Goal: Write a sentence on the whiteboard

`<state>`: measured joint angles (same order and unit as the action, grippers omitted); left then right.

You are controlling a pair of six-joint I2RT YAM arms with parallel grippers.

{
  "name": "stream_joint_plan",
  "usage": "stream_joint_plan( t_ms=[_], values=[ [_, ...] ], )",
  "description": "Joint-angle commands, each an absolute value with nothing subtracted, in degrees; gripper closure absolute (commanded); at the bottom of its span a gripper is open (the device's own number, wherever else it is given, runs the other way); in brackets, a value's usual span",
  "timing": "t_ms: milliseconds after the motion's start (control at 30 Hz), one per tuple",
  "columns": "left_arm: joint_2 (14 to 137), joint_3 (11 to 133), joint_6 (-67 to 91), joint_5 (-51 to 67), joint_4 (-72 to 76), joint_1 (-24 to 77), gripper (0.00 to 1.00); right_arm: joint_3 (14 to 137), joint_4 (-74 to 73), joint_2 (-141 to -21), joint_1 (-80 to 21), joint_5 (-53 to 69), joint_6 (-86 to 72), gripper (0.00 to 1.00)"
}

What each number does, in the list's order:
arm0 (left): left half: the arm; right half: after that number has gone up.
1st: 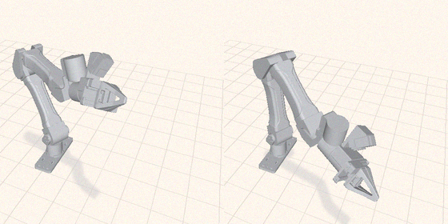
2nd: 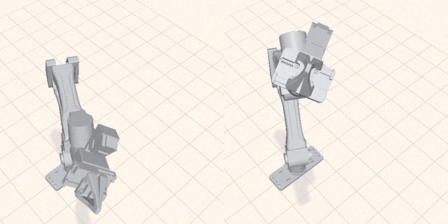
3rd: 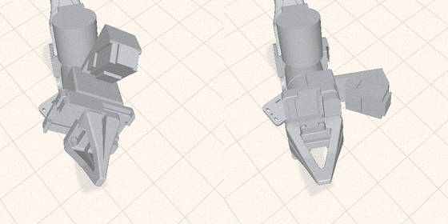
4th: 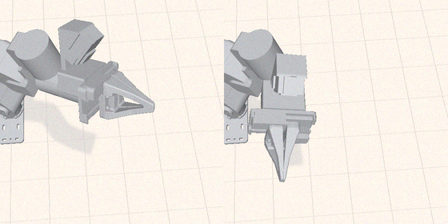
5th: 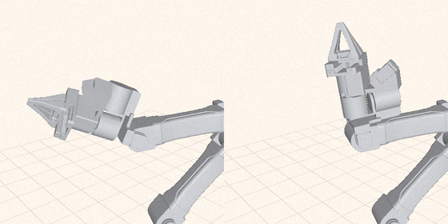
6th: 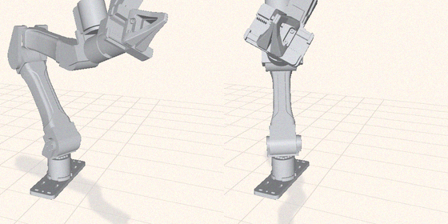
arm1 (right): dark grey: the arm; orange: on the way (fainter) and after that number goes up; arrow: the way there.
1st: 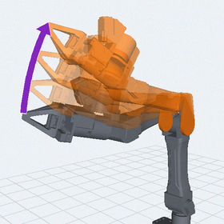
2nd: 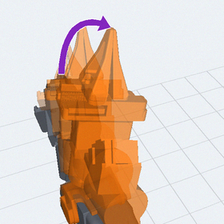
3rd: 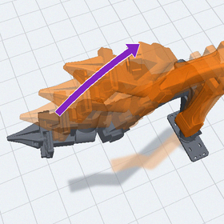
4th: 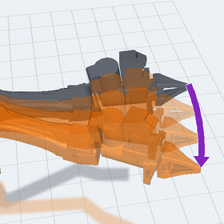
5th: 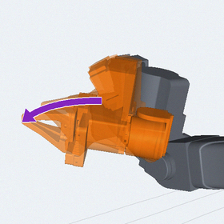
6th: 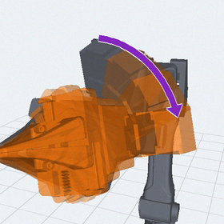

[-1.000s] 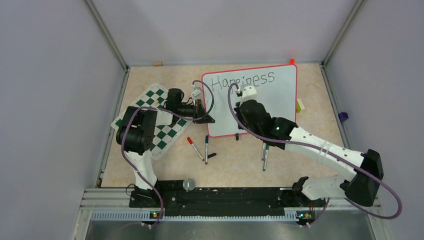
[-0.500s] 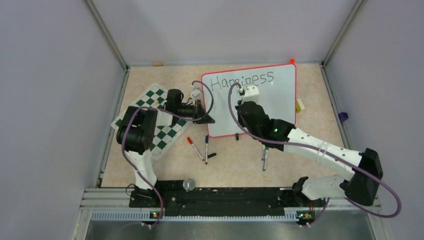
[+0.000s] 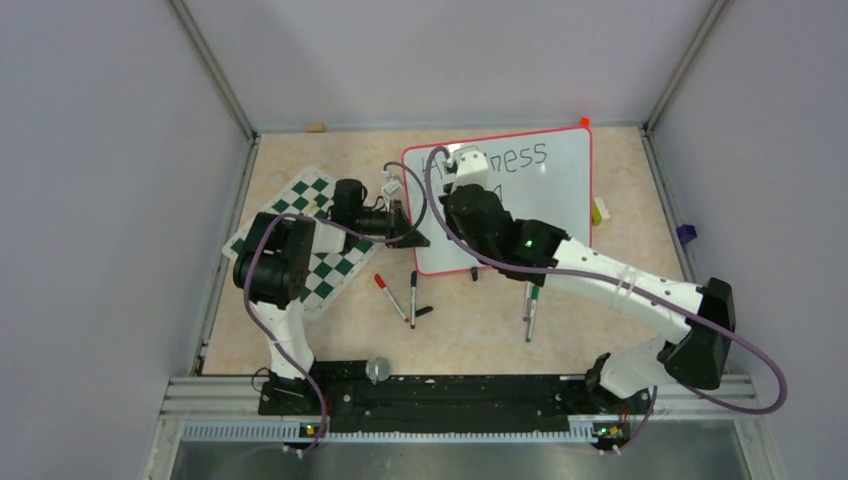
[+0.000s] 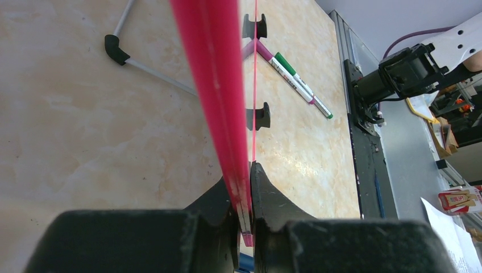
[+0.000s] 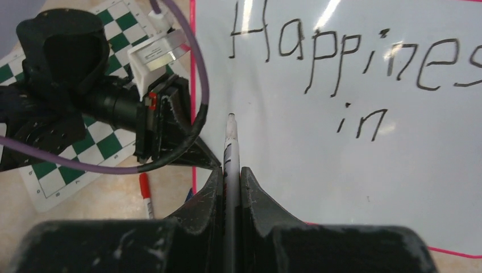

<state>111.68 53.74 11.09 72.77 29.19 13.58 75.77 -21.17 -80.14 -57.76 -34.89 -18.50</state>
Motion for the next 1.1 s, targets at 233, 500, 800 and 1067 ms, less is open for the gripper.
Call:
stream_joint_plan(
  t_ms=[233, 500, 800, 1067],
  values=[
    [113.2, 51.3, 9.7, 73.8, 29.4, 14.7, 1.0, 76.7, -23.0, -89.3, -65.3, -42.0, -19.4, 1.0],
    [113.5, 51.3, 10.1, 74.1, 29.8, 14.7, 1.0, 71.0, -22.7, -86.9, -65.3, -43.9, -23.0, 1.0],
    [113.5, 51.2, 10.2, 74.0, 30.0, 14.7, 1.0, 71.6, -21.5, -90.7, -63.7, -41.7, -22.2, 1.0],
    [113.2, 51.2, 10.4, 74.1, 30.2, 14.6, 1.0, 75.3, -21.4, -94.7, -62.3, -42.3, -19.8, 1.0]
  ],
)
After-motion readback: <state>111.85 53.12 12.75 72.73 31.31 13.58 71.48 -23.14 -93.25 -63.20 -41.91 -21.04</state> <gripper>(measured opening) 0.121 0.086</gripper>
